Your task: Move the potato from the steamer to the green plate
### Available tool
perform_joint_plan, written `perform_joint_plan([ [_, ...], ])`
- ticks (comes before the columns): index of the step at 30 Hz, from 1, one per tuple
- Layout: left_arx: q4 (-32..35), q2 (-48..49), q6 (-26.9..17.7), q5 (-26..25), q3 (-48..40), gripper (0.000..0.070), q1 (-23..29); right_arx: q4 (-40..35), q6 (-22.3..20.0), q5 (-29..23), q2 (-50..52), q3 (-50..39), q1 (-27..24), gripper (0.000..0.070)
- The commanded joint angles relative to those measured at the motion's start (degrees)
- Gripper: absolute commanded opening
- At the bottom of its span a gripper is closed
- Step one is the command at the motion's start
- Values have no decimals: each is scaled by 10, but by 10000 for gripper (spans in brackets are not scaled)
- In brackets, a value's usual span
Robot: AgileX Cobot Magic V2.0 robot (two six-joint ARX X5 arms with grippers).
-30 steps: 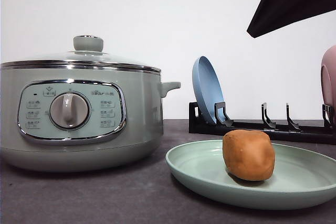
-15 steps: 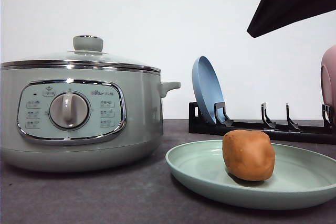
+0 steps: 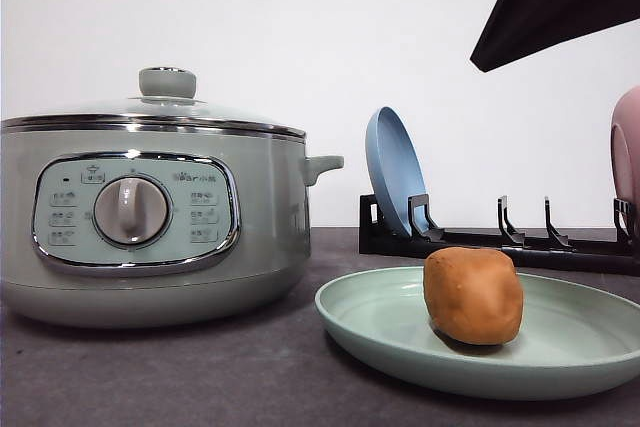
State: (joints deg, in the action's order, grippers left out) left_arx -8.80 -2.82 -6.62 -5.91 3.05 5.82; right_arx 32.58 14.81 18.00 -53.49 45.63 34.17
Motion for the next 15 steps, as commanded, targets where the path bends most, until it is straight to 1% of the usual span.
perform_joint_plan([
  [1, 6, 4, 2, 2, -8, 3, 2, -4, -7, 0, -3, 9, 5, 0],
  [6, 6, 17, 2, 2, -21, 3, 2, -4, -7, 0, -3, 9, 5, 0],
  [10, -18, 27, 2, 2, -24, 3, 2, -4, -7, 0, -3, 9, 5, 0],
  [15, -17, 27, 2, 2, -24, 3, 2, -4, -7, 0, -3, 9, 5, 0],
])
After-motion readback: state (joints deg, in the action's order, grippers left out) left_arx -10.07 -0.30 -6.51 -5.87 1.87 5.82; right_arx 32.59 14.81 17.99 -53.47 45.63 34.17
